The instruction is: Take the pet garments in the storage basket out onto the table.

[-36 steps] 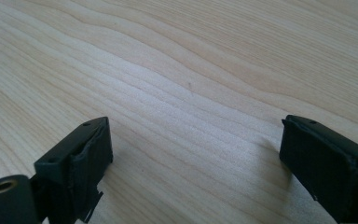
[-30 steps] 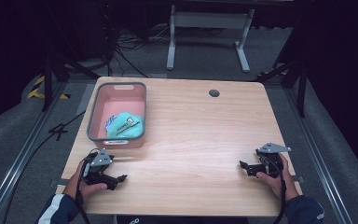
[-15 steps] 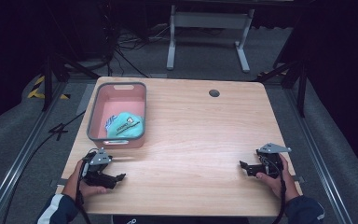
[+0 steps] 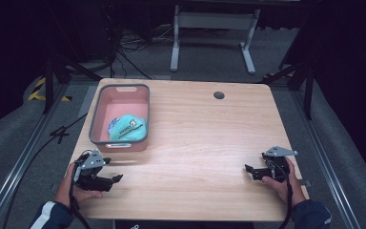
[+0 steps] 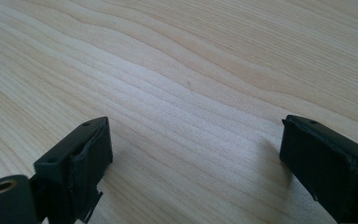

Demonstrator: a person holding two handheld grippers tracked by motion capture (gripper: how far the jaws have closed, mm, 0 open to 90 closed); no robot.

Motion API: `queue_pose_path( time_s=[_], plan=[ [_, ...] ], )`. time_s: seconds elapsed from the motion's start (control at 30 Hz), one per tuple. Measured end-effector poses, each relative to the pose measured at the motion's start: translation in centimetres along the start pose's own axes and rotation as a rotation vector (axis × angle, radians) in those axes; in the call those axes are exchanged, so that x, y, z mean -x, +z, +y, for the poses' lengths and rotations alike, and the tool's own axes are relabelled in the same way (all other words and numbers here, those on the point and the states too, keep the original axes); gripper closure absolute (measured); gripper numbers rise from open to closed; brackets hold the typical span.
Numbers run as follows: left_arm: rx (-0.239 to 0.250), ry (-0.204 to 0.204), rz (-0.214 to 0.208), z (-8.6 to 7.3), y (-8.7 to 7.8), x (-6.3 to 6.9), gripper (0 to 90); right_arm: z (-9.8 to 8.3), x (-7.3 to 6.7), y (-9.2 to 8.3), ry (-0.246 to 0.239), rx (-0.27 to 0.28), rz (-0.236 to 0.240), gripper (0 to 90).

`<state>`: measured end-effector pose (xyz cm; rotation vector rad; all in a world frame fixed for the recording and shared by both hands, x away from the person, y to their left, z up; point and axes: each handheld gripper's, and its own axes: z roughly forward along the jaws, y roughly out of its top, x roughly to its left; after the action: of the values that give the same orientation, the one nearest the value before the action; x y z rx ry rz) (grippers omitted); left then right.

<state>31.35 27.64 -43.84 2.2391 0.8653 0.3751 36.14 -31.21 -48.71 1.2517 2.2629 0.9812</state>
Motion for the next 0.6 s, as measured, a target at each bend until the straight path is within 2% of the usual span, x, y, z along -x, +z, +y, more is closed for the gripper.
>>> queue_pose_path(
  time_s=[0.1,0.23,0.43,0.57,0.6],
  plan=[
    [0.003,0.018,0.020,0.6,-0.5,-0.1,23.5,0.0,0.0,0.0,0.000,0.000,-0.001,9.7],
    [0.025,0.019,0.016,1.3,-1.2,0.0,23.5,0.0,0.0,0.0,-0.005,0.000,0.001,9.7],
    [0.060,0.036,0.035,3.0,-2.6,0.0,23.1,-0.1,0.0,-0.1,-0.007,0.001,0.003,9.7],
    [0.062,0.070,0.049,4.3,-3.6,-0.2,22.6,-0.1,0.0,-0.1,-0.008,0.001,0.003,9.7],
    [0.066,0.067,0.056,4.6,-3.9,-0.3,22.2,-0.1,0.0,-0.1,-0.009,0.001,0.003,9.8]
  ],
)
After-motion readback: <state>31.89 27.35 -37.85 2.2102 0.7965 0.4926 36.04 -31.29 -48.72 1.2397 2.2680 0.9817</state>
